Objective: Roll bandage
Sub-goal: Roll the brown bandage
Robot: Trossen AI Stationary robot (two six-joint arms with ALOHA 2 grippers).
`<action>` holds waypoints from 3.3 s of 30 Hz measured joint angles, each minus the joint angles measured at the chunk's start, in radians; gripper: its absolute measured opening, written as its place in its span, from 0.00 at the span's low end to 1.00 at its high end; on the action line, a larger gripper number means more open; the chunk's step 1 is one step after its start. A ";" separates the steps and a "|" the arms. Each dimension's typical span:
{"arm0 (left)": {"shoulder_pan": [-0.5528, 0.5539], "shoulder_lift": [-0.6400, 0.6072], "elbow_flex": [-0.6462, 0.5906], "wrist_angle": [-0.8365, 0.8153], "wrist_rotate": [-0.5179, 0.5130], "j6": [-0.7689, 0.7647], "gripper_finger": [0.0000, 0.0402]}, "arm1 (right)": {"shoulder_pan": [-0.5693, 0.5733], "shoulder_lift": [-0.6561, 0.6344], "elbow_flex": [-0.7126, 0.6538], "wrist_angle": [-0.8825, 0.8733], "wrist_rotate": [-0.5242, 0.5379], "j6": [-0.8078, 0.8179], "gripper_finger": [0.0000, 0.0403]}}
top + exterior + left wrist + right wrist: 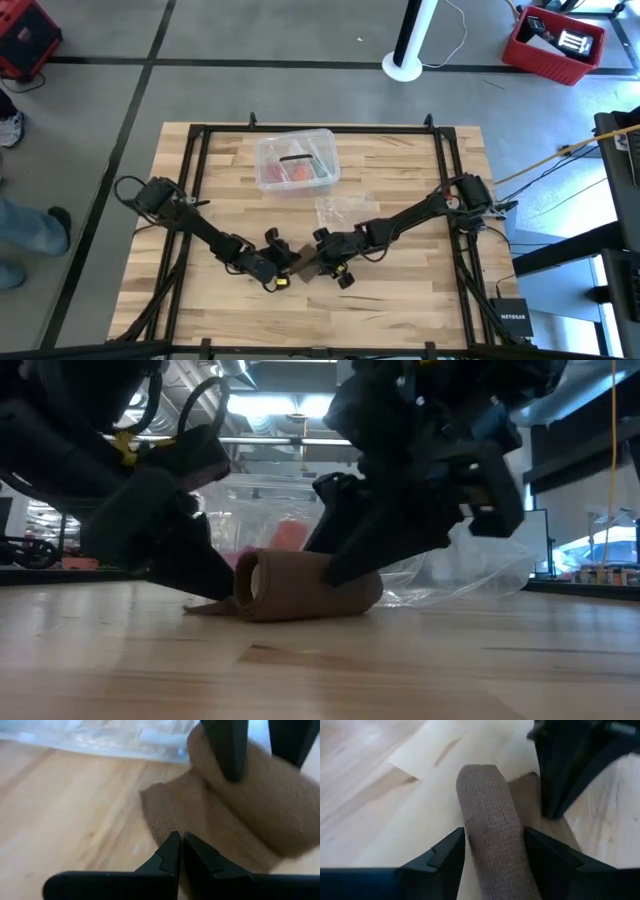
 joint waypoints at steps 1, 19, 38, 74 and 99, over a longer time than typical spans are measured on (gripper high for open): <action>0.000 -0.020 0.000 -0.019 0.003 0.027 0.04 | -0.006 0.005 0.000 0.009 0.000 0.000 0.50; -0.008 -0.156 0.038 0.136 0.048 0.192 0.04 | -0.025 0.016 -0.003 0.086 0.013 0.002 0.50; -0.002 -0.019 0.041 0.103 0.062 0.045 0.04 | -0.029 0.003 -0.002 0.118 0.103 0.001 0.50; -0.063 -0.065 0.076 0.038 -0.001 0.084 0.04 | -0.039 0.061 0.033 0.146 0.137 0.053 0.50; 0.007 -0.059 0.077 -0.372 -0.189 -0.206 0.04 | -0.036 -0.041 0.167 -0.170 0.120 0.046 0.50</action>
